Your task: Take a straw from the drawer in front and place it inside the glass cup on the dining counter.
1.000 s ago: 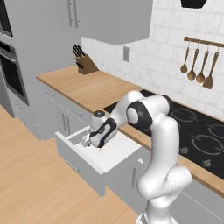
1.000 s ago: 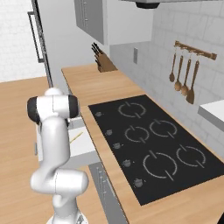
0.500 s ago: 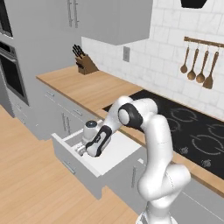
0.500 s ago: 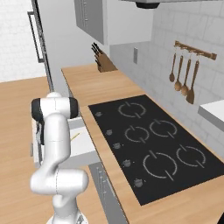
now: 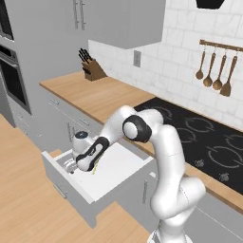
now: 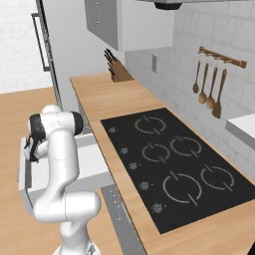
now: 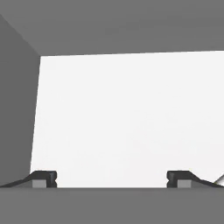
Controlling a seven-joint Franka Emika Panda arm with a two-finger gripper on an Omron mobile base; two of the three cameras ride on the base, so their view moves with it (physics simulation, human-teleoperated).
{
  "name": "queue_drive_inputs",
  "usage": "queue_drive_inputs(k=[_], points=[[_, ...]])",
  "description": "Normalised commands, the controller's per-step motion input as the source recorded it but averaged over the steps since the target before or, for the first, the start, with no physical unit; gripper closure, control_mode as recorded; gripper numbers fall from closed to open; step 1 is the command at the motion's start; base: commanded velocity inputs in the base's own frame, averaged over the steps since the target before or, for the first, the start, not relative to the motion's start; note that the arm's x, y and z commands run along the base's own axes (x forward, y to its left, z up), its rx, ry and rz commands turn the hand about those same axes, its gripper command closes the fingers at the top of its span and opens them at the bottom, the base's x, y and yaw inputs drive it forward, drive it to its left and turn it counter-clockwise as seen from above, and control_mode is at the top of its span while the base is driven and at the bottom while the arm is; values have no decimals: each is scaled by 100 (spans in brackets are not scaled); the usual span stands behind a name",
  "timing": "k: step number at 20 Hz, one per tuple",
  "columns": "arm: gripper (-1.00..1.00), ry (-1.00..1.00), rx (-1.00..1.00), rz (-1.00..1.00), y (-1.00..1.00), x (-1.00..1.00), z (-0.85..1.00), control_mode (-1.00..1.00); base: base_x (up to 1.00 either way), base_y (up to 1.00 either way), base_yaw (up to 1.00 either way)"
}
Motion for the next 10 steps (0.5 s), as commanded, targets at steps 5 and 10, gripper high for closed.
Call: queue_drive_inputs(k=[5,10], points=[[-100,5,0,-29,-66,41,39,-100,0,0,0],[-100,7,-1,-33,-64,79,-2,-100,0,0,0]])
